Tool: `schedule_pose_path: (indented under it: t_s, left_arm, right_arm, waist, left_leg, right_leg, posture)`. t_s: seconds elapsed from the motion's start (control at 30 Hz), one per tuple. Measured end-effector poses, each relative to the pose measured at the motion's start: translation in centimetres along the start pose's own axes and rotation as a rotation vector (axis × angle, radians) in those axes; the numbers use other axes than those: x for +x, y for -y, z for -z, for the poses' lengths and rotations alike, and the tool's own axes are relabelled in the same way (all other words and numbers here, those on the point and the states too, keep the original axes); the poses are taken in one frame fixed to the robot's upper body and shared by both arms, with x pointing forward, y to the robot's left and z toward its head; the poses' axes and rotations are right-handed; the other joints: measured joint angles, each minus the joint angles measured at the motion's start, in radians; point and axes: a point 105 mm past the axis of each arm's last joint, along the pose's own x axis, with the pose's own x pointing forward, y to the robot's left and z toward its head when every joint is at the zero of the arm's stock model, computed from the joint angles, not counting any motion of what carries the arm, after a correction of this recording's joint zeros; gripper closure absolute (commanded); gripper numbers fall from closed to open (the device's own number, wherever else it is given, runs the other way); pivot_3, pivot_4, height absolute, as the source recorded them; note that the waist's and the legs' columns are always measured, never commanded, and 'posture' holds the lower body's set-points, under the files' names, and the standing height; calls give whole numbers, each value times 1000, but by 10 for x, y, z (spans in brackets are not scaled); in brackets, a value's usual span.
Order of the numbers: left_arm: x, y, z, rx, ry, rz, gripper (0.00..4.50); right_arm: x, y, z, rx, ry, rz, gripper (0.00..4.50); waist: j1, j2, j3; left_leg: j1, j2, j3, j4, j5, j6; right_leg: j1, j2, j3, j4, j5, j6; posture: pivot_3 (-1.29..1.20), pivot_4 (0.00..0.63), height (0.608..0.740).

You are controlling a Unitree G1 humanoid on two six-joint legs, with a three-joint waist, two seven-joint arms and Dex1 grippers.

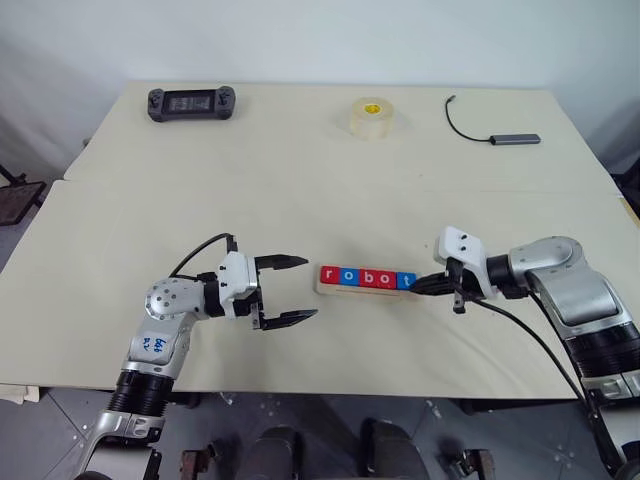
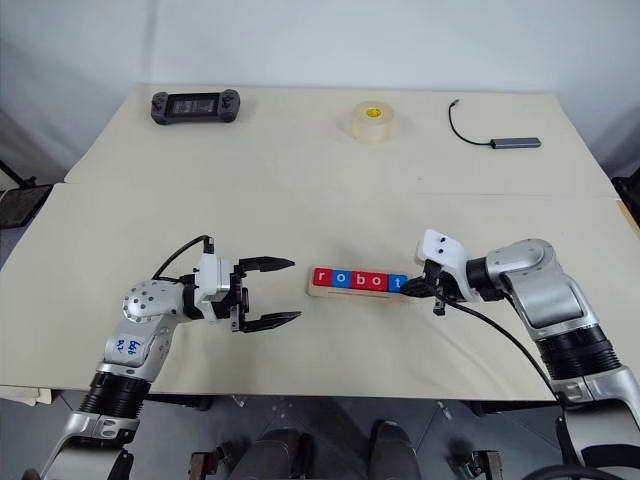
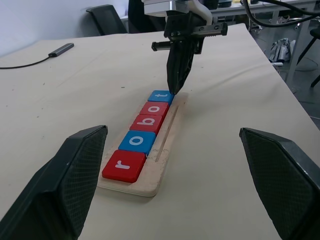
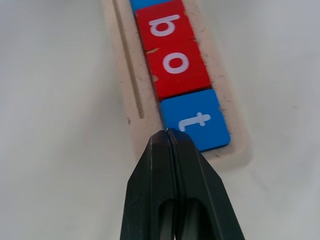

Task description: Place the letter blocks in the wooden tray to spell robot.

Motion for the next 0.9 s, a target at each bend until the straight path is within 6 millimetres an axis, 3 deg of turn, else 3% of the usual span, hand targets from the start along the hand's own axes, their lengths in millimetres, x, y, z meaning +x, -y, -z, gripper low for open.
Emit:
schedule_pose_path:
  t_s: [0.13,0.23,0.37,0.6,0.9]
  left_arm:
    - [0,0,0,-2,0,0,0]
    - [-1,0,0,-3,-5,0,0]
    - [-11,-4,1,-3,-37,-11,0]
    - [-36,-15,2,-26,-93,-65,0]
    - [-50,-27,3,-30,-134,-155,0]
  right_arm:
    - [1,-2,-2,-2,22,-10,4478]
    - [-5,-13,-8,18,102,-46,3901]
    - [-33,-13,-7,-19,210,22,2582]
    - [-69,-33,23,-95,355,98,125]
    - [-78,-41,32,-101,371,138,29]
  waist:
    - [0,0,0]
    - [4,0,0]
    - [13,0,0]
    - [22,0,0]
    - [21,0,0]
  left_leg:
    - [0,0,0,0,0,0]
    - [0,0,0,0,0,0]
    - [0,0,0,0,0,0]
    - [1,0,1,0,0,0]
    - [1,1,1,0,0,0]
  right_leg:
    - [0,0,0,0,0,0]
    - [0,0,0,0,0,0]
    - [1,0,0,0,0,0]
    - [1,0,0,0,0,0]
    - [1,1,1,0,0,0]
  posture:
    - [0,150,740]
    - [0,150,740]
    - [0,150,740]
    - [0,150,740]
    - [0,150,740]
